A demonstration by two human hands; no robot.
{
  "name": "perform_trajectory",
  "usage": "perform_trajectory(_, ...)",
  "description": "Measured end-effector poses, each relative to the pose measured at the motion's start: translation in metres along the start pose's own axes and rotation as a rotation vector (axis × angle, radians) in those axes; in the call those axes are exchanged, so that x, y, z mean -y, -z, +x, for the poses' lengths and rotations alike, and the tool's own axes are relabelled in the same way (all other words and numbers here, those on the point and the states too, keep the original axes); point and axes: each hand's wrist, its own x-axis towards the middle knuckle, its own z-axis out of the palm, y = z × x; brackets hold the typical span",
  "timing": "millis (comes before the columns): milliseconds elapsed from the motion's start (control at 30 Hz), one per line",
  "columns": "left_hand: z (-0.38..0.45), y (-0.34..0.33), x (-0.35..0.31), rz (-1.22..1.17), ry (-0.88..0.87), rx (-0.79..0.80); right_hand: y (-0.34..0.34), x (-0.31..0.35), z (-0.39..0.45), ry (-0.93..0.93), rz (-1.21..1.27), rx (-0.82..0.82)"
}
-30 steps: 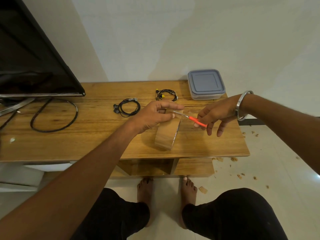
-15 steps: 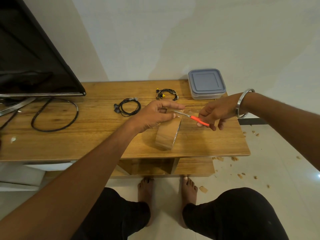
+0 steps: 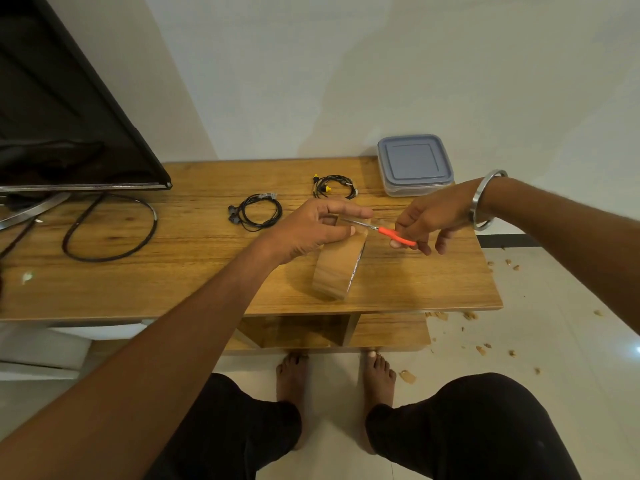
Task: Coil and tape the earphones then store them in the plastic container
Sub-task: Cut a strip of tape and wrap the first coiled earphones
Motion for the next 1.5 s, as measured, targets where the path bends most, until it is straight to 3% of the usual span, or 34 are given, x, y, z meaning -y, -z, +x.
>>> perform_trajectory(767, 0.002, -0.008, -0.002, -0.077, 0.007, 0.023, -0.001, -0.012, 0.001, 0.069, 0.013, -0.052)
perform_trajectory(867, 0.003, -0.008, 0.002, -0.093, 0.014, -0.02, -0.002, -0.033, 0.002, 0.017, -0.093, -0.127)
perform_trajectory(1033, 0.005, -0.011, 0.003, -0.133, 0.015, -0.055, -0.011, -0.058, 0.007, -0.231, -0.627, -0.403)
perform_trajectory(1233, 0.008, -0.015, 0.003, -0.166, 0.022, -0.094, -0.008, -0.074, 0.025, -0.378, -0.527, -0.562)
perform_trajectory(1433, 0.007, -0.014, 0.004, -0.185, 0.004, -0.075, -0.012, -0.068, 0.034, -0.432, -0.544, -0.59)
perform_trajectory(1500, 0.007, -0.014, 0.006, -0.193, -0.009, -0.081, -0.018, -0.065, 0.038, -0.368, -0.555, -0.702)
